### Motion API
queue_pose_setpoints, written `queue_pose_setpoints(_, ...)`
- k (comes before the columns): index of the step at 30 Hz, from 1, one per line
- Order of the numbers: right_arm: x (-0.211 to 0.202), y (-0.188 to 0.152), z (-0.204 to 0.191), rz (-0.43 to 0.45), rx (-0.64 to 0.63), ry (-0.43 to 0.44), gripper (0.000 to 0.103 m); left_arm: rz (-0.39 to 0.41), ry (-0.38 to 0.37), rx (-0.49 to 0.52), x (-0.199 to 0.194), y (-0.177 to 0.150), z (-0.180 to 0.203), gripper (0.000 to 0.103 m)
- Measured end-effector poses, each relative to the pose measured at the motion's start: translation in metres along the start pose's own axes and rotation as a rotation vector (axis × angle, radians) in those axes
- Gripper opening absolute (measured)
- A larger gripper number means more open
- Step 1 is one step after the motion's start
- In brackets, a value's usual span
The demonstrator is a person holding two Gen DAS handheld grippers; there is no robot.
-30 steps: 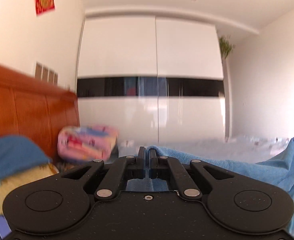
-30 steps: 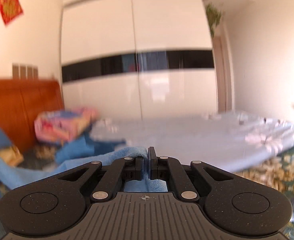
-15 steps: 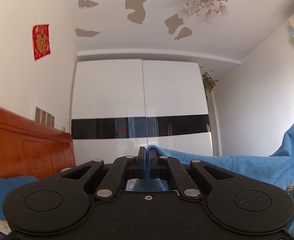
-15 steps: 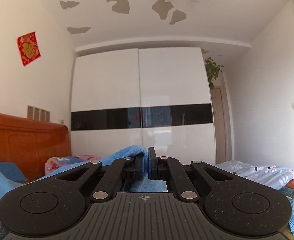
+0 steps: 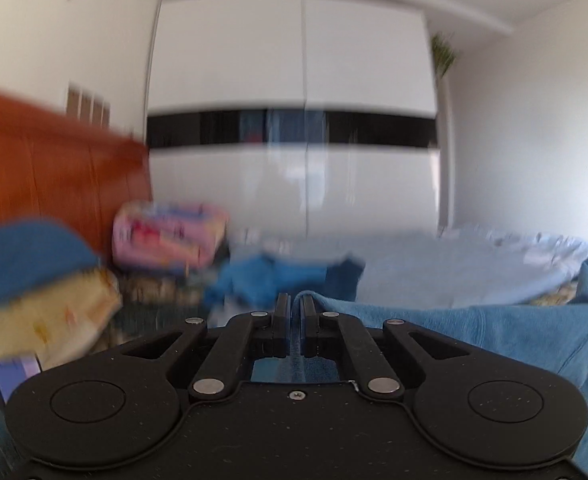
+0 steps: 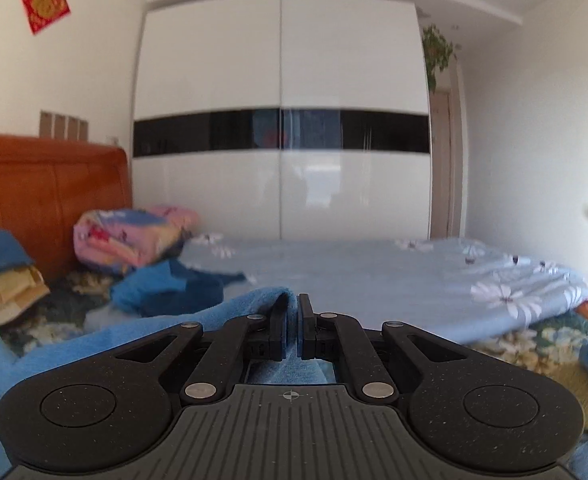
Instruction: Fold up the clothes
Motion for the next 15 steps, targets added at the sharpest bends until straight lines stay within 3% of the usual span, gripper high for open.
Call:
queue_pose_setpoints(6,0.108,-0.075,0.003,-0.240,0.034,-0.033,0.003,-0.269,0.059,-0.062,0.101,-0.075,-0.009,0.002)
queue_pose_setpoints(13,0.169,-0.129,0.014,-0.365,0.083,-0.080,0.003,-0.367,-0.019,0.008,0.138,-0.100,0.001,0.003)
queue_pose_setpoints(15,0.177,-0.134,0.020,-0.388,0.087,-0.092,0.003,-0.387,-0.053,0.005,0.146,-0.102,0.005,0.010)
Point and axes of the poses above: each gripper's, at about its wrist camera, not at the fingertips, and x roughly the way its jaws point, z to its right, y to its top, the point moved 2 cm from there along x, roughly the way its jaws point, and after that the axes turned 4 degrees about x, right-handed, at the moved point
